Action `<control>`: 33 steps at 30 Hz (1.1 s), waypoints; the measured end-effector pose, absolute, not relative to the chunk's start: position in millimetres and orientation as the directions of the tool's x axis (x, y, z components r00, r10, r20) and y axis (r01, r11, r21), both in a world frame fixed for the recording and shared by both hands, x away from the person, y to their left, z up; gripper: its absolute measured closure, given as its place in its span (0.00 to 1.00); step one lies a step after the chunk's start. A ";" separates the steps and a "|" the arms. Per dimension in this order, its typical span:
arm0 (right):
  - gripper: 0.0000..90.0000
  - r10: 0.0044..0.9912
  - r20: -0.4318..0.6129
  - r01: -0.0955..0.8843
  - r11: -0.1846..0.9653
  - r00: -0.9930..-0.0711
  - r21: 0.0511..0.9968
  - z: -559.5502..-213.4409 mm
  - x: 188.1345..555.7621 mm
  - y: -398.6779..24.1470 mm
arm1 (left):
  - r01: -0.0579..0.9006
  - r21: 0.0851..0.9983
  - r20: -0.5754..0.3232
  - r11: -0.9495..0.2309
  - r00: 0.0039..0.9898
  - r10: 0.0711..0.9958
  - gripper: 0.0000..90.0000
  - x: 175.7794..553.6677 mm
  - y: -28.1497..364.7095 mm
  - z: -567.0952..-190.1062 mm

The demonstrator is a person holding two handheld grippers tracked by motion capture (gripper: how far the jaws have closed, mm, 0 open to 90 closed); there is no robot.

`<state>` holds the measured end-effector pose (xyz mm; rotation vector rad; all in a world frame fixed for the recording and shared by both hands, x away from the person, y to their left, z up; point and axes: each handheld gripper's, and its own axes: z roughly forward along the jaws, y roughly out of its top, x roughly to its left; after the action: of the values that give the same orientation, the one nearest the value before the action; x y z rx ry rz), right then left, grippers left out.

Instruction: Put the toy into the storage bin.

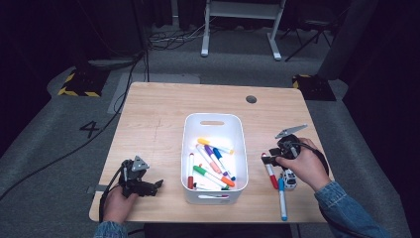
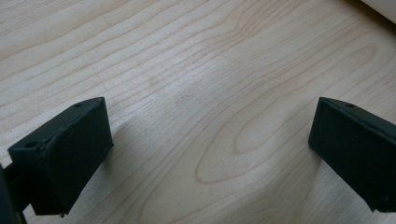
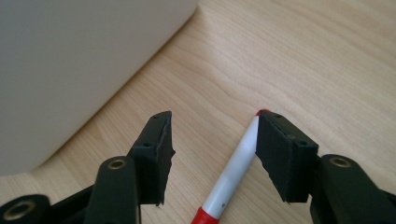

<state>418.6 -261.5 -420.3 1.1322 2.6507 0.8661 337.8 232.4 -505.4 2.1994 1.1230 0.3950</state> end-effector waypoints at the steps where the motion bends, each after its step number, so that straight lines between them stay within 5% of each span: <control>1: 0.52 0.697 0.103 0.625 0.554 -0.709 0.550 -425.3 419.2 -262.9 | 0.617 0.653 -0.019 -0.438 0.592 0.806 0.00 337.8 232.4 -505.4; 19: 0.60 0.697 0.097 0.643 0.586 -0.710 0.493 -473.3 417.0 -260.2 | 0.617 0.653 -0.018 -0.439 0.592 0.806 0.00 337.8 232.4 -505.4; 28: 0.84 0.687 0.040 0.618 0.626 -0.726 0.477 -472.2 410.7 -238.4 | 0.617 0.653 -0.018 -0.439 0.592 0.806 0.00 337.8 232.4 -505.4; 33: 0.86 0.697 0.026 0.624 0.624 -0.717 0.470 -471.4 410.8 -233.5 | 0.617 0.653 -0.019 -0.439 0.592 0.806 0.00 337.8 232.4 -505.4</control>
<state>410.8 -233.5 -471.4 1.1007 2.6861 0.6862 337.8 232.4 -505.4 2.1998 1.1229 0.3942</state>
